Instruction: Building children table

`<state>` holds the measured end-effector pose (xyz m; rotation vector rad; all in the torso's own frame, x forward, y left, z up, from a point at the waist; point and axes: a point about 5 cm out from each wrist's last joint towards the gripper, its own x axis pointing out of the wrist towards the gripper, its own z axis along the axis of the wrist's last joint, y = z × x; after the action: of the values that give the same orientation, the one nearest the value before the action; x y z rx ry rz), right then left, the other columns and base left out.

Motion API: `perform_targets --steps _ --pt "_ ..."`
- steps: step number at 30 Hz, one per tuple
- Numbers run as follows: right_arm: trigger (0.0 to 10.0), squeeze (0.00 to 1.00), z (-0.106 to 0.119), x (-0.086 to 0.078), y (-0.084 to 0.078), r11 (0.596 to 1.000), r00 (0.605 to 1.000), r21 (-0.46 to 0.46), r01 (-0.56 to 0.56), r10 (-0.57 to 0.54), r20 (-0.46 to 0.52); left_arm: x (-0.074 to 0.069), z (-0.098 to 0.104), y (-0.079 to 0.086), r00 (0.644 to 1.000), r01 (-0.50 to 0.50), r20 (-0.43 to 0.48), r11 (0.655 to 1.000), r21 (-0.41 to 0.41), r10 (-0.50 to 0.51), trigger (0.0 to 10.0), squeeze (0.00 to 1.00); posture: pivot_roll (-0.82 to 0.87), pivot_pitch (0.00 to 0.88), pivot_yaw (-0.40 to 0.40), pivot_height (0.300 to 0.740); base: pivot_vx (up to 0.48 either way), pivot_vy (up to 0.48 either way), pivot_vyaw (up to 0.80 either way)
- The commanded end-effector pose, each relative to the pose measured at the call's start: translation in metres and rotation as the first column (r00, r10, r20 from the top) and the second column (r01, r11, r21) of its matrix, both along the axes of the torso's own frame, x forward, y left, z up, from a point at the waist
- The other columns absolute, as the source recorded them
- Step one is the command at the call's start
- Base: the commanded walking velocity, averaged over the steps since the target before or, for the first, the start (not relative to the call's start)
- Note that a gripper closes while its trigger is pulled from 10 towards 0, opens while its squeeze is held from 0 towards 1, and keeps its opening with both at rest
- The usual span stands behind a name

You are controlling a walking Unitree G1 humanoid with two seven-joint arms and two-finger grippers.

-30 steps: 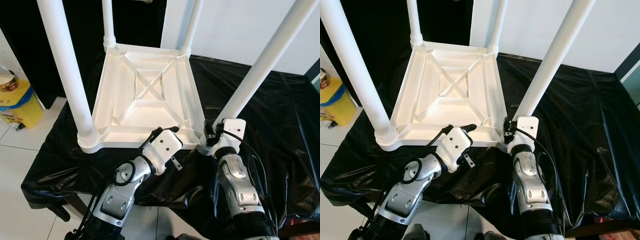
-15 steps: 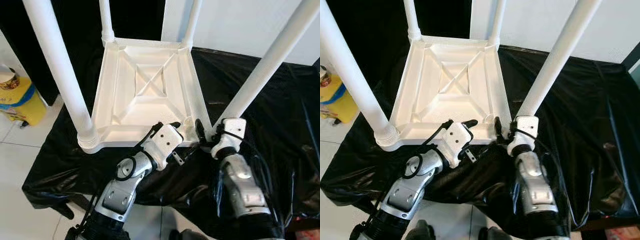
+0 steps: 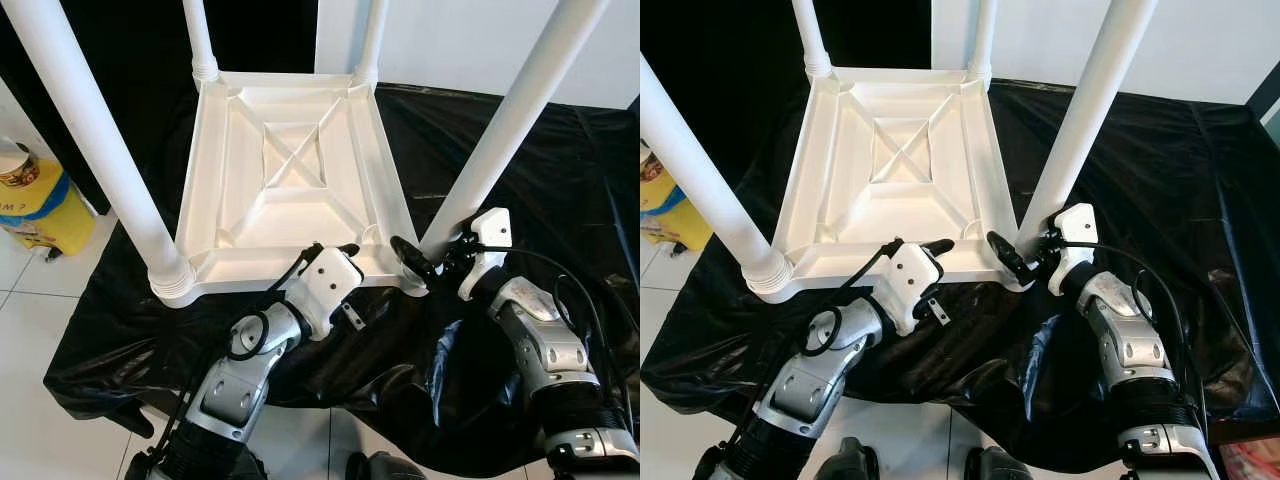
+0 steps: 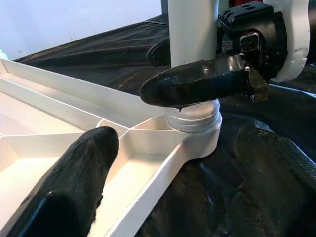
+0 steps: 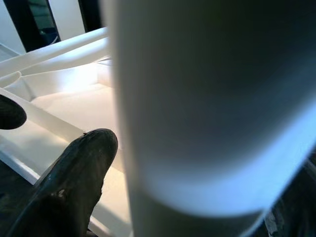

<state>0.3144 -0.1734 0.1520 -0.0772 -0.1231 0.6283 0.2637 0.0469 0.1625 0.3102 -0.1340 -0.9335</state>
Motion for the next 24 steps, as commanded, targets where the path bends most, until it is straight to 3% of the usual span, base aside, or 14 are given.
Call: perform_targets --steps 1,2,3,15,16,17,18,20,24 --pt "10.0 0.00 -0.002 0.001 0.000 0.999 1.000 -0.025 -0.028 0.027 -0.014 -0.002 0.001 -0.004 0.999 0.042 -0.004 0.999 0.005 -0.042 10.0 0.00 0.10 0.112 -0.078 0.740 0.000 0.000 0.00" --pt "10.0 0.00 -0.002 0.001 0.000 0.999 1.000 -0.025 -0.028 0.027 -0.014 -0.002 0.001 -0.004 0.999 0.042 -0.004 0.999 0.005 -0.042 10.0 0.00 0.10 0.112 -0.078 0.740 0.000 0.000 0.00" --pt "0.0 0.00 -0.004 0.004 -0.001 0.998 0.998 -0.041 -0.052 0.051 -0.026 -0.003 0.001 -0.005 0.999 0.039 -0.005 0.999 0.003 -0.039 10.0 0.00 0.12 0.104 -0.084 0.740 0.000 0.000 0.00" --pt "0.0 0.00 -0.017 0.003 -0.008 0.999 0.996 -0.041 -0.035 0.031 -0.084 -0.002 0.001 -0.003 1.000 -0.001 0.001 1.000 -0.008 0.001 10.0 0.00 0.15 0.097 -0.135 0.740 0.000 0.000 0.00" --pt "7.5 0.00 -0.021 0.001 -0.008 1.000 0.995 -0.026 0.000 -0.002 -0.101 -0.002 0.001 -0.001 1.000 -0.017 -0.001 1.000 -0.012 0.017 10.0 0.00 0.15 0.099 -0.142 0.740 0.000 0.000 0.00" --pt "10.0 0.00 -0.026 -0.001 -0.008 0.996 0.990 -0.021 0.091 -0.093 -0.111 -0.002 0.000 0.001 0.999 -0.043 -0.004 0.999 -0.021 0.043 10.0 0.00 0.16 0.099 -0.157 0.740 0.000 0.000 0.00" --pt "10.0 0.00 -0.026 -0.001 -0.008 0.996 0.990 -0.021 0.091 -0.093 -0.111 -0.002 0.000 0.001 0.999 -0.043 -0.004 0.999 -0.021 0.043 10.0 0.00 0.16 0.099 -0.157 0.740 0.000 0.000 0.00" --pt "10.0 0.00 -0.031 -0.004 -0.009 0.974 0.967 -0.033 0.223 -0.226 -0.119 -0.003 -0.001 0.004 0.997 -0.081 -0.008 0.996 -0.034 0.081 10.0 0.00 0.16 0.103 -0.162 0.740 0.000 0.000 0.00" --pt "10.0 0.00 -0.033 -0.004 -0.010 0.965 0.958 -0.046 0.259 -0.262 -0.117 -0.003 -0.001 0.005 0.996 -0.091 -0.010 0.995 -0.038 0.091 10.0 0.00 0.16 0.103 -0.162 0.740 0.000 0.000 0.00"
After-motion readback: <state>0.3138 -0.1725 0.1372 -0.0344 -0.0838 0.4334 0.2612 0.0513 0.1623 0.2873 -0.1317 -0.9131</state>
